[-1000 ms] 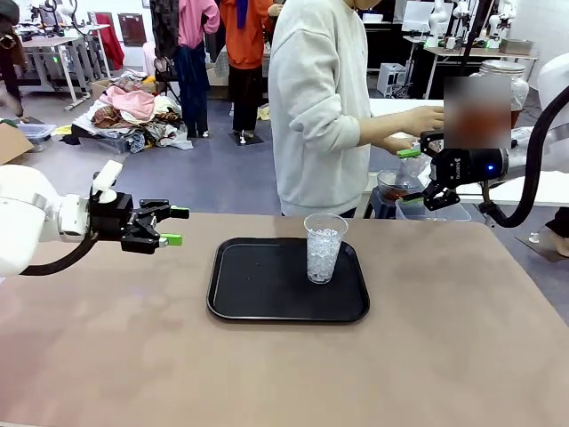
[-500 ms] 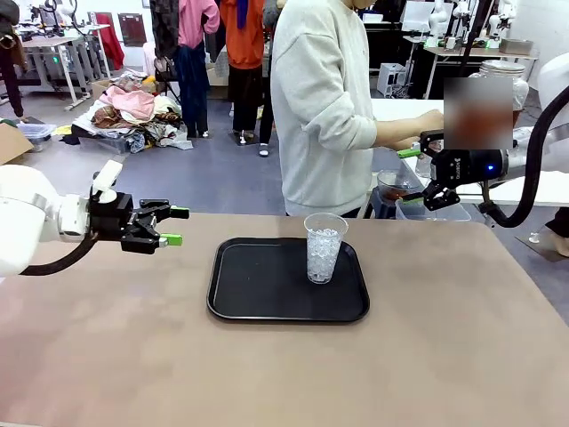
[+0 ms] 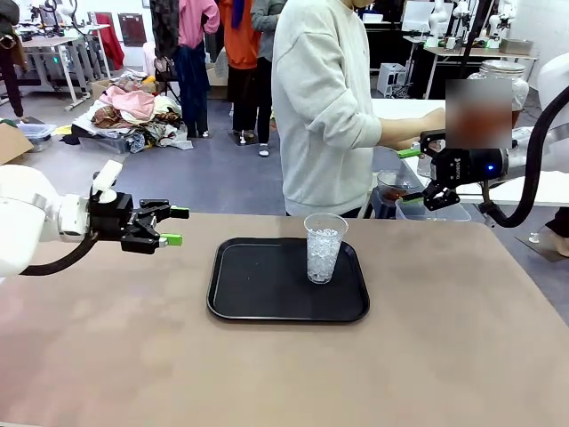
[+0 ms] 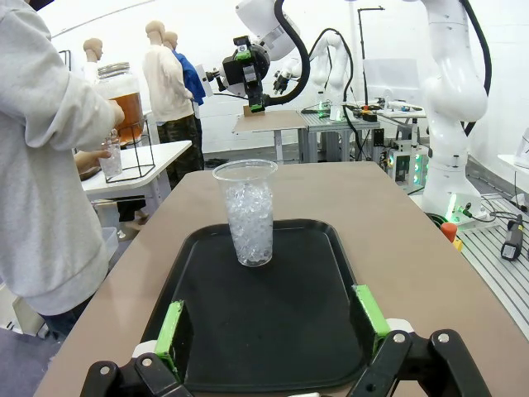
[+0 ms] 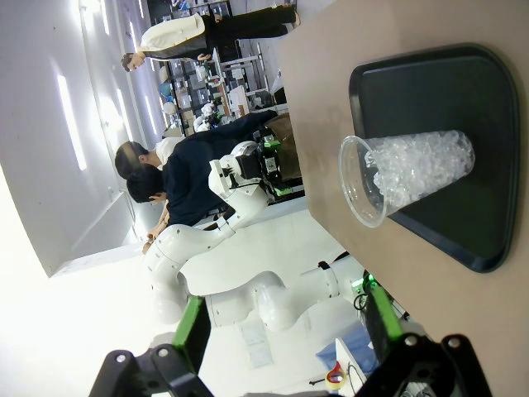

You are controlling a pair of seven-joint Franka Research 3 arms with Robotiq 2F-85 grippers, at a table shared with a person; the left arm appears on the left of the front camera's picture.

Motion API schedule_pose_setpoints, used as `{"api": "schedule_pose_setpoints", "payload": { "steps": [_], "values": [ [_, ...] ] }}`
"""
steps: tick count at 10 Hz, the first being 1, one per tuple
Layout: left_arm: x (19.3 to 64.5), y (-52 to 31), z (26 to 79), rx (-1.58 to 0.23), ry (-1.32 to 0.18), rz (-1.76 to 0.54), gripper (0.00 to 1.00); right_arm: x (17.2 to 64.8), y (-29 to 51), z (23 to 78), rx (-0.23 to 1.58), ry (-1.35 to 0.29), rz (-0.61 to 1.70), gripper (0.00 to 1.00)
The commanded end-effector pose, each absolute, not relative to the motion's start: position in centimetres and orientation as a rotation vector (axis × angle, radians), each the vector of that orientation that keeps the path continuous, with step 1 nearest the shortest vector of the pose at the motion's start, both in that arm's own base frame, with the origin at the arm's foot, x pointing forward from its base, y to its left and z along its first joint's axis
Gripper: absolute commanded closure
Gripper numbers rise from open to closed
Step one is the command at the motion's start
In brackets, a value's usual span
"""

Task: Pour the drink into the iced cup.
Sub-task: Pick up the iced cup indicated by the human and present it to them.

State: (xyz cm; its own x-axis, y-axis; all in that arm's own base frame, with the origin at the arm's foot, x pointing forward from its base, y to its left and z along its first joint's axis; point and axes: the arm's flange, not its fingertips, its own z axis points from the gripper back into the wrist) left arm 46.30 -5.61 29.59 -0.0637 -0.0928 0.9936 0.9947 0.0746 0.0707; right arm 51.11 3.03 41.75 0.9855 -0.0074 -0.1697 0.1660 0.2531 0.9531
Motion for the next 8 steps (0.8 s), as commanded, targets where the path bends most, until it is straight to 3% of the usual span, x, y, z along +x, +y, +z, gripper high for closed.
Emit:
{"api": "schedule_pose_setpoints", "payload": {
  "steps": [1,8],
  "values": [
    [46.38,-5.81,29.8,-1.047,-1.225,-1.231,0.0,51.06,3.07,41.86,1.312,0.139,-0.118,0.0],
    [46.38,-5.81,29.8,-1.047,-1.225,-1.231,0.0,51.06,3.07,41.86,1.312,0.139,-0.118,0.0]
  ]
}}
